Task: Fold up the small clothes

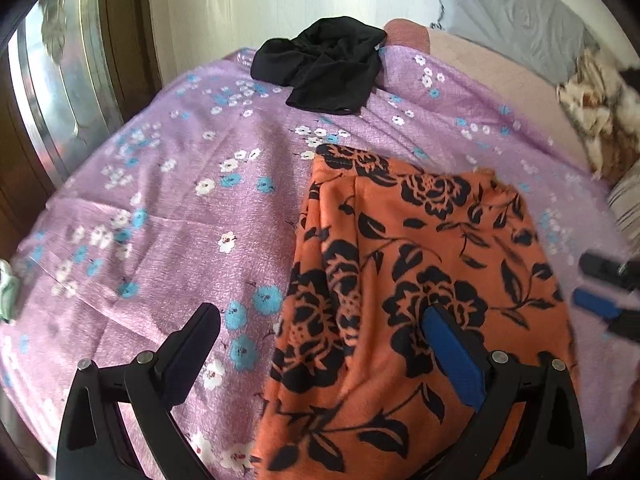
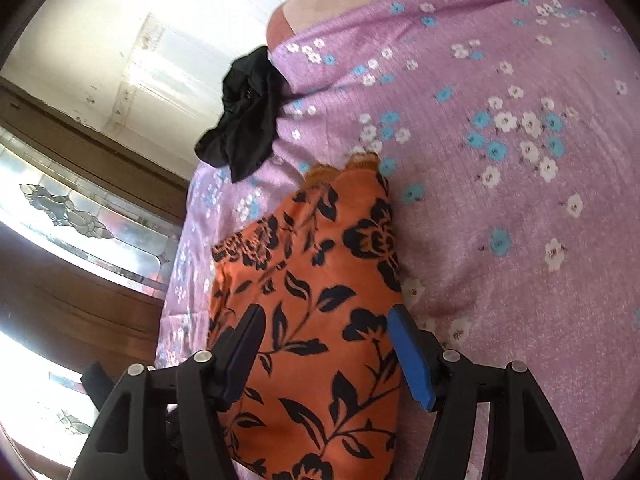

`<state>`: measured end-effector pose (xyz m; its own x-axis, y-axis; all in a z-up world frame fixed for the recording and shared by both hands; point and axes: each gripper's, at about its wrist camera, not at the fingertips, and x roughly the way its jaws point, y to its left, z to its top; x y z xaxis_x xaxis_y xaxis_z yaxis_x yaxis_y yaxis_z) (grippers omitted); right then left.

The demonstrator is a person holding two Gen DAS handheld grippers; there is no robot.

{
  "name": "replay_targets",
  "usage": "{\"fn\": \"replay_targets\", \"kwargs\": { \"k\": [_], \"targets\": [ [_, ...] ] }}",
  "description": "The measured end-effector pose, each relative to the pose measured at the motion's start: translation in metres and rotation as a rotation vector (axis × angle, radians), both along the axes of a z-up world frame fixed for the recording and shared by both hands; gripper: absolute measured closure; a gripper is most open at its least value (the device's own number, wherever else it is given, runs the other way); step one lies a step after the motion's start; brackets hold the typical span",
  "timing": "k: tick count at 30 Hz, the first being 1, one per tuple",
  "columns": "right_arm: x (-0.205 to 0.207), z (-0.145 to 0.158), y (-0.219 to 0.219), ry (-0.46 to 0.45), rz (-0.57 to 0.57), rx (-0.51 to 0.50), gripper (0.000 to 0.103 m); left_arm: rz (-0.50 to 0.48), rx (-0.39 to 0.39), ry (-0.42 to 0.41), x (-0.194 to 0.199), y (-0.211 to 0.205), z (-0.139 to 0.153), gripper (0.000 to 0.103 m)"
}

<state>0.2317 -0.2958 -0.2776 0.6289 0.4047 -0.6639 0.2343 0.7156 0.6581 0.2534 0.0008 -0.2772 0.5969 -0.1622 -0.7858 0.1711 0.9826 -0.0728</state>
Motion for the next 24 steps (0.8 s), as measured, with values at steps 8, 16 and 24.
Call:
{"fn": "replay_targets", "kwargs": {
  "k": [8,16,24],
  "targets": [
    [-0.001,-0.005,0.002,0.017,0.006,0.002,0.036,-0.023,-0.046,0.054,0.01,0.006,-0.002,0.001],
    [-0.003,-0.017,-0.002,0.056,0.021,0.033,0.036,-0.15,-0.176,0.199,0.031,0.011,-0.014,0.001],
    [0.004,-0.04,-0.002,0.076,0.042,0.134,0.036,-0.215,-0.291,0.334,0.043,0.0,-0.032,0.001]
  ]
}}
